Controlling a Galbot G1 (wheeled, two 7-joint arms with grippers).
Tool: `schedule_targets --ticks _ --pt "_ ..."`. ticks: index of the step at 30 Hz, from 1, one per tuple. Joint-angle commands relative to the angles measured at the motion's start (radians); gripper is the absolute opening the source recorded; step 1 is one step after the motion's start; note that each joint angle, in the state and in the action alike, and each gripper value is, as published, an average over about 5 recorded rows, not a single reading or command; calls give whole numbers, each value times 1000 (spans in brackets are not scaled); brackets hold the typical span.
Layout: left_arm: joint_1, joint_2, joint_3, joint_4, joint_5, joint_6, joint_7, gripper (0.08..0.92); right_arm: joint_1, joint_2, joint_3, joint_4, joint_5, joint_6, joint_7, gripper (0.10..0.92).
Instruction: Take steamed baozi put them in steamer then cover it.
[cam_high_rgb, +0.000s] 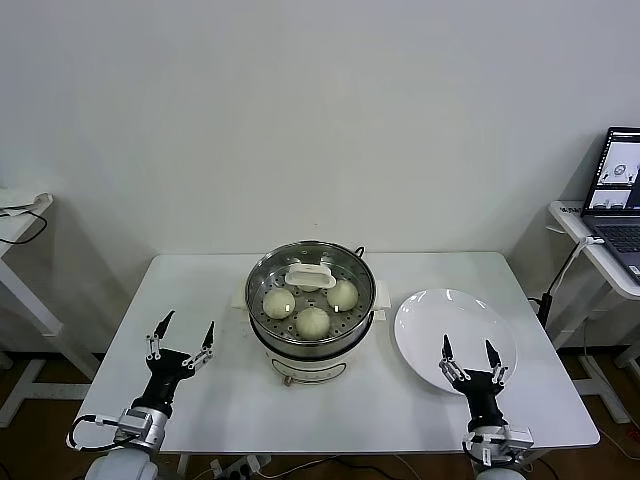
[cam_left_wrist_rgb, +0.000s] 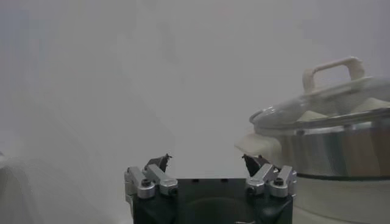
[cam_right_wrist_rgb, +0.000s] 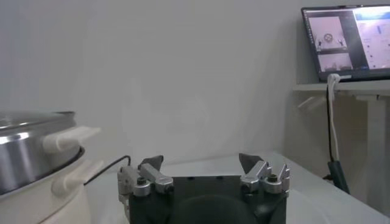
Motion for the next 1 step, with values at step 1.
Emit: schedule_targets --ticks 1 --pt "3 2 -4 -4 9 7 -1 823 0 2 3 -1 3 1 -4 823"
